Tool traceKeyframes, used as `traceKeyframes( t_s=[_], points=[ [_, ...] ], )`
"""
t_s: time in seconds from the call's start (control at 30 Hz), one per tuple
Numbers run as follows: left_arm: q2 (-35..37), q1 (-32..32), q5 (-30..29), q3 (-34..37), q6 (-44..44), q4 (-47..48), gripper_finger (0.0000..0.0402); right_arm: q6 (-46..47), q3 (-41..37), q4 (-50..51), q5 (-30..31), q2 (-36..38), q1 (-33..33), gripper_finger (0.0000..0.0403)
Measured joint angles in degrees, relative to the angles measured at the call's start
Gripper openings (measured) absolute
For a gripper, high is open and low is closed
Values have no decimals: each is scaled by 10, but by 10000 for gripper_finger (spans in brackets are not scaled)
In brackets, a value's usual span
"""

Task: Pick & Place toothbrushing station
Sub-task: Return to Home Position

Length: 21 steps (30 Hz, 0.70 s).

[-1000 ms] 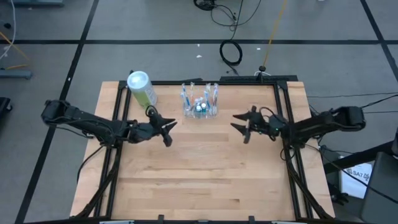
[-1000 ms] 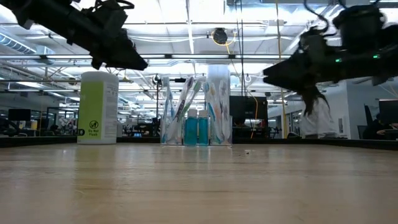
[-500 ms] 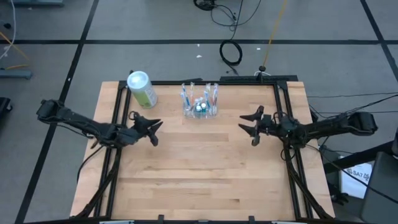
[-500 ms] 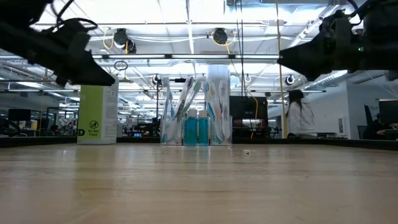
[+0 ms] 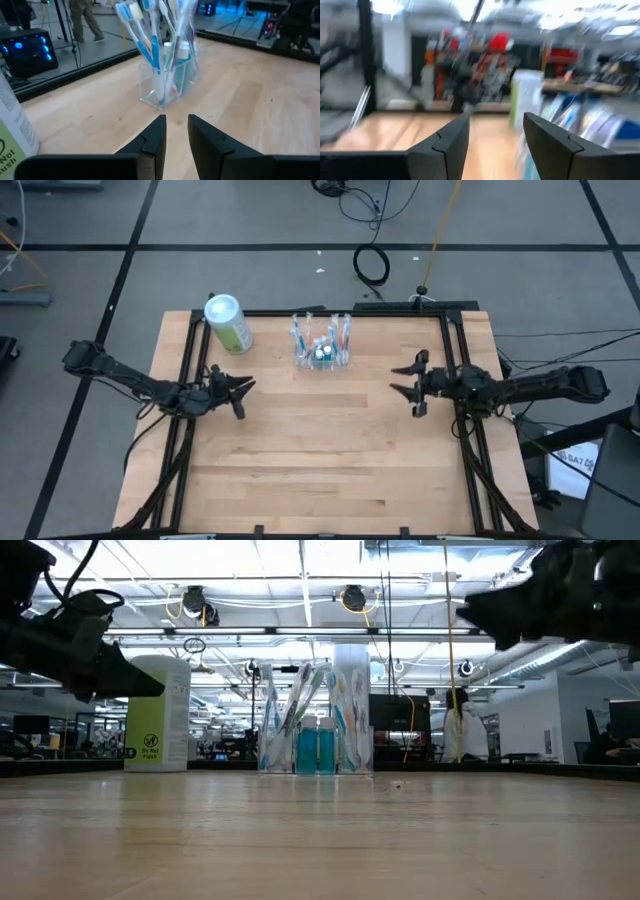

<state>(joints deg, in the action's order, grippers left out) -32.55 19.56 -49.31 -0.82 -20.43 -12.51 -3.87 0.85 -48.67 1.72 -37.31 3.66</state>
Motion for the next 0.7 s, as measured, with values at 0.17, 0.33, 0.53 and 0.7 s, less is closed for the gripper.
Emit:
traceKeyframes(
  t_s=[0.17, 0.33, 0.53, 0.7],
  points=[
    [0, 17, -1, 0, -31, 7, 85, 7, 0, -1, 19, 74, -5, 180],
    [0, 34, 68, 0, -13, 30, 85, -29, 0, 74, 144, 167, -4, 180],
    [-1, 36, 143, 0, -10, 29, 85, 3, 0, 70, 271, 216, -4, 180],
    [-1, 36, 159, 0, -9, 29, 85, 1, 0, 71, 268, 218, -4, 180]
  ],
)
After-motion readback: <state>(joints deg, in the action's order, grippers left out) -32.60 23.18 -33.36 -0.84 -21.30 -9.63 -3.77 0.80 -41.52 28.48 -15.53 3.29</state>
